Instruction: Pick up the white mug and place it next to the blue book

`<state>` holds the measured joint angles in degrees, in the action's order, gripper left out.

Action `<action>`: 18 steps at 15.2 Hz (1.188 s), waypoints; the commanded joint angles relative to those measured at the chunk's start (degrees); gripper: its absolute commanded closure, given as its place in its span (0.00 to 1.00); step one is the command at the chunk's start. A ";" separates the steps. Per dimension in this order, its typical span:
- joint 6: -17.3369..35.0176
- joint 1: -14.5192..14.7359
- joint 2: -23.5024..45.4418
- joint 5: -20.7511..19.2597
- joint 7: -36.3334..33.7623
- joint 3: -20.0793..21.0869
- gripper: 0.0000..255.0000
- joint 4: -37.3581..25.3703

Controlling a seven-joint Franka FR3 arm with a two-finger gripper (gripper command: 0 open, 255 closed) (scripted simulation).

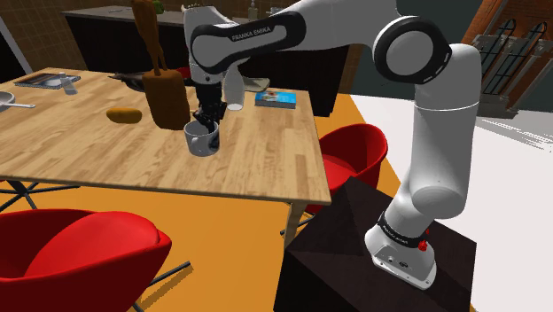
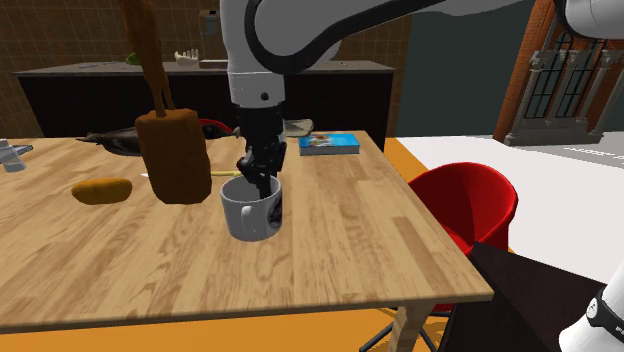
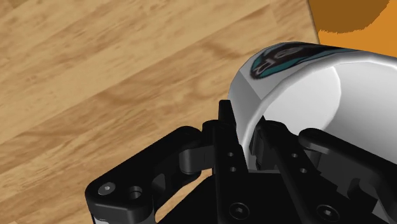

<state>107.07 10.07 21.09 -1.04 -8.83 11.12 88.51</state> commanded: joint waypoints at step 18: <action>-4.82 -8.42 -6.01 1.66 12.35 -3.91 1.00 1.52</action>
<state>101.91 2.72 15.45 0.48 1.83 7.77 89.28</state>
